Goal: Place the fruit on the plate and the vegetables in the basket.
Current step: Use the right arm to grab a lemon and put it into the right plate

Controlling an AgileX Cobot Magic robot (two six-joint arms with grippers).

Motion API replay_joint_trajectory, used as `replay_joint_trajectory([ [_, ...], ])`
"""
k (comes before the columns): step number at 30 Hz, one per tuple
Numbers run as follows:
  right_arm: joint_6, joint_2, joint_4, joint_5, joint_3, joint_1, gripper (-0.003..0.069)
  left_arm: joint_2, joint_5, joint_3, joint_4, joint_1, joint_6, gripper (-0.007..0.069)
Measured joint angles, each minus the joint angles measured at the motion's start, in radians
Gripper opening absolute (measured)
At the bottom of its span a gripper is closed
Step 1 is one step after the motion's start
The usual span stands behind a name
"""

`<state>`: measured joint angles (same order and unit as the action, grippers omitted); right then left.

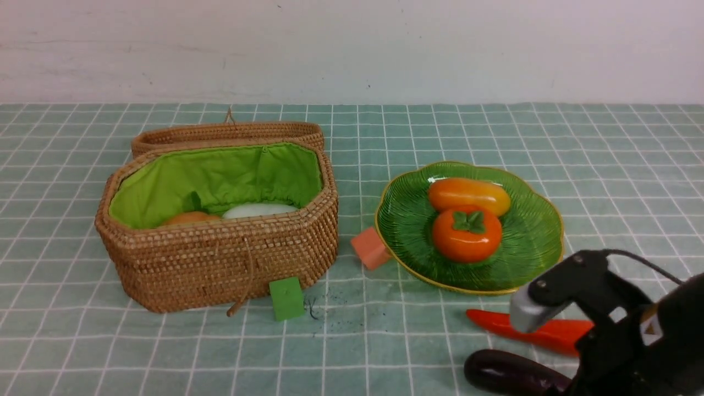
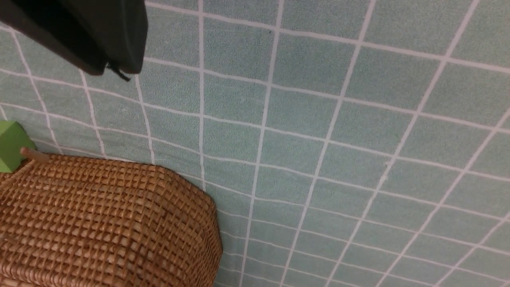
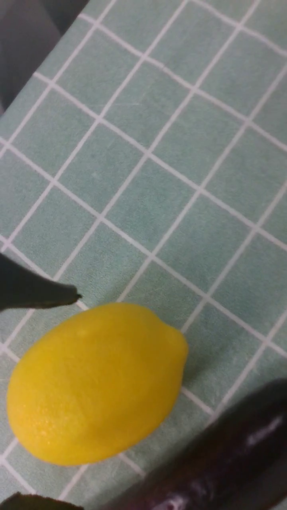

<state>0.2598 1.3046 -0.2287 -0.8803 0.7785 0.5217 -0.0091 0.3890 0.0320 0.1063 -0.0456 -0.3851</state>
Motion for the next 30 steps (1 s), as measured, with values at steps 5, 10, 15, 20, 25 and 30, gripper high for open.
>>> replay_joint_trajectory([
  [5,-0.012,0.065,0.044,-0.008,0.002,0.031,0.0627,0.000,0.000,0.000,0.000,0.000,0.000,0.0052],
  [10,-0.031,0.164,0.087,0.052,0.005,0.032,0.0600,0.000,0.000,0.000,0.000,0.000,0.000,0.0052],
  [15,-0.031,0.202,0.088,0.039,0.025,0.032,0.0566,0.000,0.000,0.000,0.000,0.000,0.000,0.0055],
  [20,-0.028,0.205,0.041,-0.024,0.058,0.032,0.0566,0.000,0.000,0.000,0.000,0.000,0.000,0.0060],
  [25,0.038,0.184,-0.149,-0.127,0.229,0.032,0.0560,0.000,0.000,0.000,0.000,0.000,0.000,0.0066],
  [30,0.040,0.195,-0.183,-0.063,0.421,-0.011,0.0560,0.000,0.000,0.000,0.000,0.000,0.000,0.0071],
])
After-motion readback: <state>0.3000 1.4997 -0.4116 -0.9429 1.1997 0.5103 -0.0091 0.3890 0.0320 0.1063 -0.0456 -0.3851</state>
